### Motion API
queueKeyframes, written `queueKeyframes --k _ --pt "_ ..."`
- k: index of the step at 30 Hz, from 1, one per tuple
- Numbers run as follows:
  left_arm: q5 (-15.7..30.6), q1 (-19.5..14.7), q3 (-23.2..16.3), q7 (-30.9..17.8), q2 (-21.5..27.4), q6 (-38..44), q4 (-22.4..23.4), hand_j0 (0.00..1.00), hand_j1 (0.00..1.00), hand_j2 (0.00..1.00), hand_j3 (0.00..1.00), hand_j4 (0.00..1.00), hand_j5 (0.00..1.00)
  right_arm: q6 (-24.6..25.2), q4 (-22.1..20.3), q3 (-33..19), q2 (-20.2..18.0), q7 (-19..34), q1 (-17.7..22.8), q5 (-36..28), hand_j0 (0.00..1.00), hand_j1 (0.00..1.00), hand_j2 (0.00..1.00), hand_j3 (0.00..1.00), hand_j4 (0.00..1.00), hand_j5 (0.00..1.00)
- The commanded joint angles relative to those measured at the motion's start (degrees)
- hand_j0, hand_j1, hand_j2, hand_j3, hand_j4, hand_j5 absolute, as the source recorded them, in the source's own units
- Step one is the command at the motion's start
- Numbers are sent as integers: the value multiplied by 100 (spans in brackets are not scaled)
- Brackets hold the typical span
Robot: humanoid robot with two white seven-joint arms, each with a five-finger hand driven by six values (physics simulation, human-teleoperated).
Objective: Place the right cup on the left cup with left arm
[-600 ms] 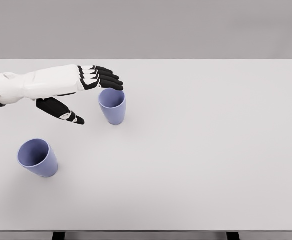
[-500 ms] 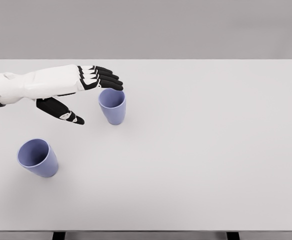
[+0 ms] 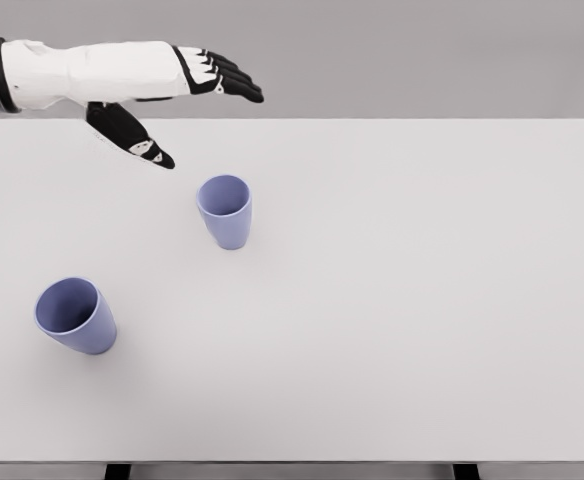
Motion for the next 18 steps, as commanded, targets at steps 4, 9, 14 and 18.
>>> queueKeyframes --k 4,9,14,18 --pt "691 -424 -2123 0 69 0 175 100 100 100 100 100 100 -3 2 1 0 3 0 11 100 100 100 100 100 100" --pt "683 -512 -1833 0 51 0 289 100 100 100 100 100 100 -3 2 1 0 3 0 11 100 100 100 100 100 100" --pt "639 -363 -1376 26 43 0 316 100 100 100 100 100 100 -3 2 1 0 3 0 11 100 100 100 100 100 100" --pt "621 -398 -1341 0 -168 0 808 100 100 100 100 100 100 -3 2 1 0 3 0 11 100 100 100 100 100 100"
